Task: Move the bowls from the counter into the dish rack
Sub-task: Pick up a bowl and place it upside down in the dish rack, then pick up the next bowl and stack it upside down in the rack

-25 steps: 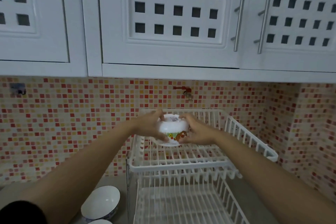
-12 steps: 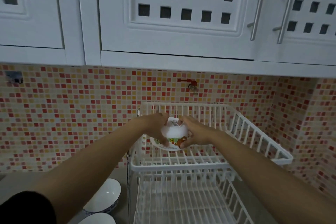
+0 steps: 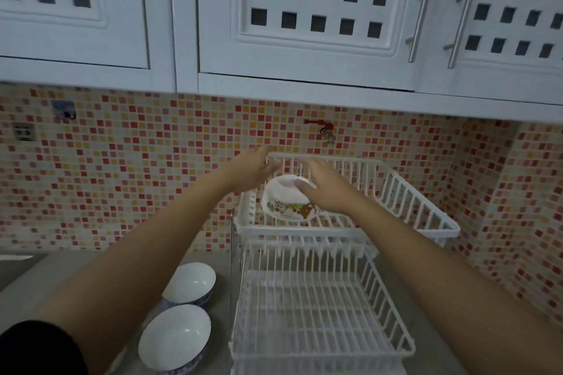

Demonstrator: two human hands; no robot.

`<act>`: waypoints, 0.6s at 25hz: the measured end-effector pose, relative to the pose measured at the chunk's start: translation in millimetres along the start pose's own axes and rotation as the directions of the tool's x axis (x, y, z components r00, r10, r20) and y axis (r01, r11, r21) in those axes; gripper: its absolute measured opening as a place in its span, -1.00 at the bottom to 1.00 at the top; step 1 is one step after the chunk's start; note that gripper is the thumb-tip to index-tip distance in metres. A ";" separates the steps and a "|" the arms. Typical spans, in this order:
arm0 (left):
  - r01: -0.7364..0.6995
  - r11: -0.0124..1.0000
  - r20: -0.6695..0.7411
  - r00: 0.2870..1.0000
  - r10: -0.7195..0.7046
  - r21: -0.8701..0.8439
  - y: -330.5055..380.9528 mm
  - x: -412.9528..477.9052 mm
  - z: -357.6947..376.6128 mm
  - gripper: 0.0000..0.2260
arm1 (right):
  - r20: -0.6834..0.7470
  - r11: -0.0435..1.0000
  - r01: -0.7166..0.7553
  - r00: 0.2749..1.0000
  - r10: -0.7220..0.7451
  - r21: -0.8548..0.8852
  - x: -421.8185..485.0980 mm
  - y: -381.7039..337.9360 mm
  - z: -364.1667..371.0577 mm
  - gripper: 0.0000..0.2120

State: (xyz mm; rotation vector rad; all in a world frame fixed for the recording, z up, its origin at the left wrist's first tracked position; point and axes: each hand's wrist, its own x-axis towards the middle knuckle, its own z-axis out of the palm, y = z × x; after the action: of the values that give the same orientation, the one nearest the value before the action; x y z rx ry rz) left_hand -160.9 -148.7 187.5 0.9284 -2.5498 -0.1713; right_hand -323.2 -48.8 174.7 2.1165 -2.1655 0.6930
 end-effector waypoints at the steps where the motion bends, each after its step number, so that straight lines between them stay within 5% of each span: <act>1: 0.023 1.000 -0.030 0.999 -0.023 -0.019 -1.2 -14.6 -5.0 -0.48 | -0.060 0.999 0.028 0.998 -0.025 0.046 -9.0 -17.9 0.9 -0.46; 6: 0.193 0.979 -0.104 0.974 -0.200 -0.073 -24.8 -107.0 -14.4 -0.54 | -0.155 0.954 0.188 0.976 -0.155 0.233 -51.2 -104.0 42.2 -0.51; 15: 0.580 0.813 0.049 0.812 -0.582 0.046 -142.6 -275.9 24.8 -0.51 | 0.186 0.961 0.070 0.975 -0.123 0.268 -83.4 -201.0 223.1 -0.46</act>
State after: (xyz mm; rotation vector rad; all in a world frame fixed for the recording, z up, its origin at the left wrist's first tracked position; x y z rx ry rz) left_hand 102.4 -83.0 34.2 1.7217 -2.2374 -0.3433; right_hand -62.5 -39.4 4.2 2.5069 -2.1497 0.8302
